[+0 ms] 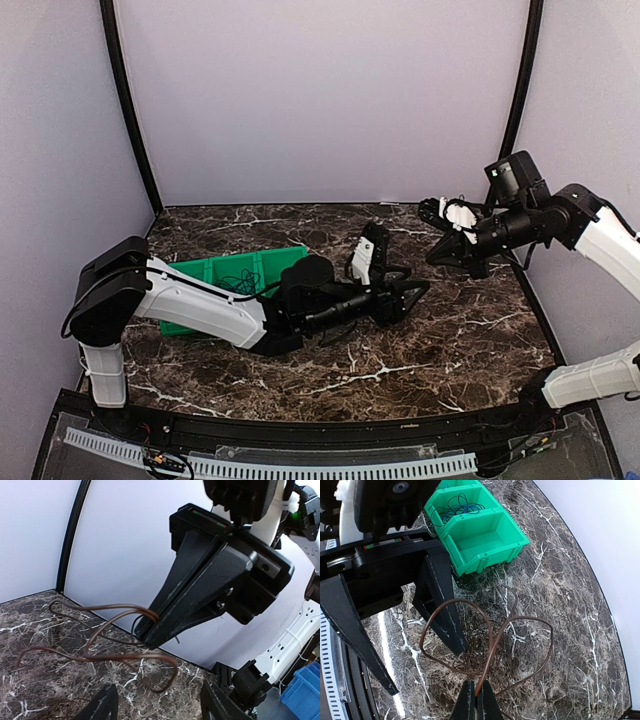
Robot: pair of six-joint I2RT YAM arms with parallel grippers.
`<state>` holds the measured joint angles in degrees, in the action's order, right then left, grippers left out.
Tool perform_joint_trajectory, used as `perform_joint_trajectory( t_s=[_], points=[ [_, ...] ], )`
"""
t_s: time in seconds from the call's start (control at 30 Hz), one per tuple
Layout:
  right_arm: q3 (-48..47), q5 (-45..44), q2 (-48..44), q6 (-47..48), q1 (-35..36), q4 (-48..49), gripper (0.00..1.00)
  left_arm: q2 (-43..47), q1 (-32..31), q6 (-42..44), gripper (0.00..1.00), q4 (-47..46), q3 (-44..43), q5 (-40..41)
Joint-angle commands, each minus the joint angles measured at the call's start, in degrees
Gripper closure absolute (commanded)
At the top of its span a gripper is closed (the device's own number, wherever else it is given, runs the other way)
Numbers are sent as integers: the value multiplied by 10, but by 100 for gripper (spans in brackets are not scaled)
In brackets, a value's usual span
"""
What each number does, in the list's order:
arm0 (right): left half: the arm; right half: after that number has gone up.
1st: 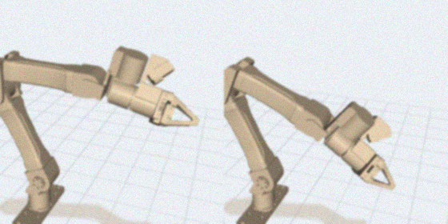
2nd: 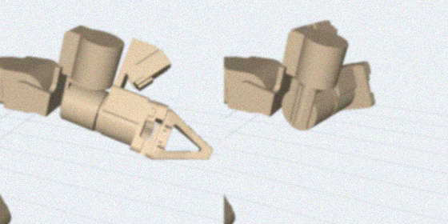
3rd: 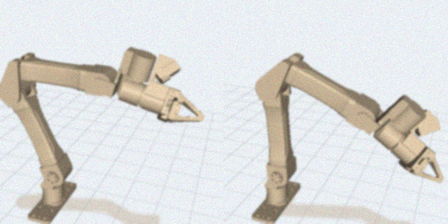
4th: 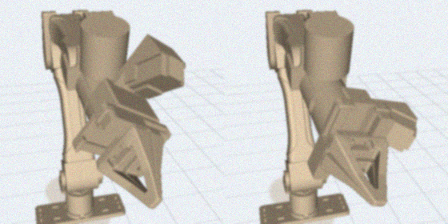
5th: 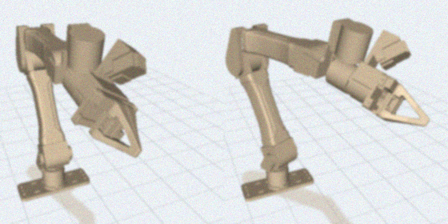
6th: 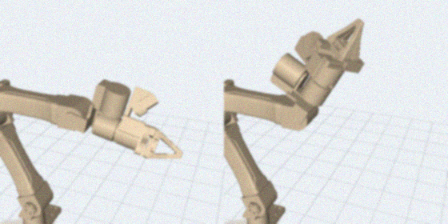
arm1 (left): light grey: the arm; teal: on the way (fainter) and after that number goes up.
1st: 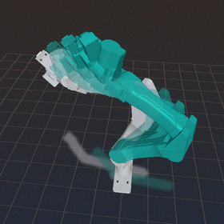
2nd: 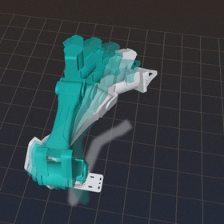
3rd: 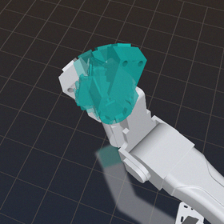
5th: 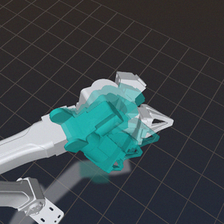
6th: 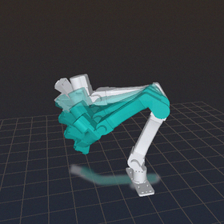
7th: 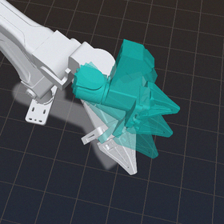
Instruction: Untangle the cables
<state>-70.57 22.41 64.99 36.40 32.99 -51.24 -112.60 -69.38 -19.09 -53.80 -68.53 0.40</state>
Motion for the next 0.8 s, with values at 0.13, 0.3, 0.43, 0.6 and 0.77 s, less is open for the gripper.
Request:
perform_joint_trajectory(
  t_s=[0.13, 0.3, 0.43, 0.6, 0.77],
  points=[
    [17, 6, -4, 4, 10, 9, 100, 10, 4, -66, 42, -60, 5, 29],
    [23, 3, -4, 3, 10, 12, 100, 10, 21, -116, 53, -98, 22, 24],
    [29, 12, -6, 3, 11, 17, 100, 5, 38, -151, 64, -97, 23, 16],
    [31, 26, -3, 4, 12, 20, 98, -1, 53, -175, 90, -105, 29, 5],
    [35, 57, 8, 4, 13, 38, 68, 18, 59, -159, 100, -119, 47, 1]
  ],
)
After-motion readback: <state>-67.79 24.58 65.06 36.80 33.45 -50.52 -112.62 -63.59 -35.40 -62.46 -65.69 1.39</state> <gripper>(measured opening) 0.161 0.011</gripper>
